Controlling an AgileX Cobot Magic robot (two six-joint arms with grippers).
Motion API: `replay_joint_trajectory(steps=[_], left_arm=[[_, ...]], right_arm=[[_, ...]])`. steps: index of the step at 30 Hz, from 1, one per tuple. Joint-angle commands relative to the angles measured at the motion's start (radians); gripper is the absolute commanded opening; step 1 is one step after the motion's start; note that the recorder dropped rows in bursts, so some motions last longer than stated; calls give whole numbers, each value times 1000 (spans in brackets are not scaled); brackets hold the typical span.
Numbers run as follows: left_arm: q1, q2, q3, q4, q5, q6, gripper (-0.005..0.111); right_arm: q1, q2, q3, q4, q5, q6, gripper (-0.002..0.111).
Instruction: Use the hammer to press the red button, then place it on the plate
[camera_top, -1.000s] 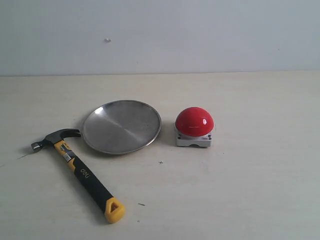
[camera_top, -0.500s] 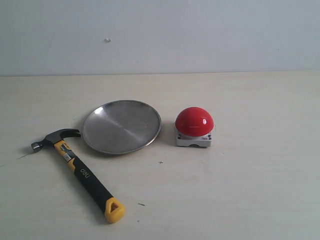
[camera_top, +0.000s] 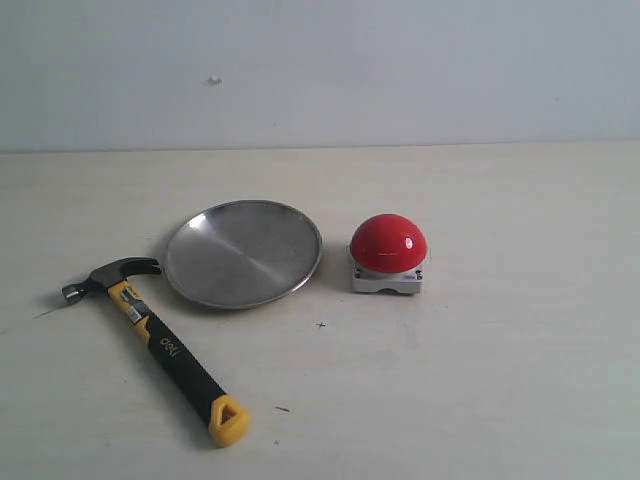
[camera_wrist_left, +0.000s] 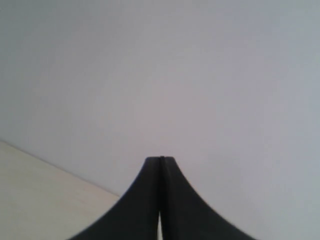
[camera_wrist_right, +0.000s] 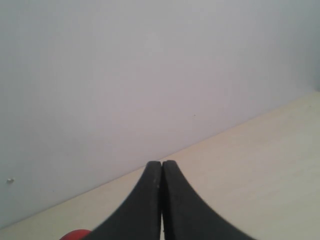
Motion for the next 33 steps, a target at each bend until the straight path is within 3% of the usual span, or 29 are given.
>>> replay_joint_trajectory(steps=[1,9,33], left_arm=[[40,115,-38,-23,8,-7,0],[55,345,-73,-33,-25,-37,0],[55,350,-73,-31,-20,-35,0]], right_arm=[[-6,-6,-4,-3,-2,0,0],[-6,-6,-4,-3,-2,0,0],[-6,-6,-4,-3,-2,0,0]])
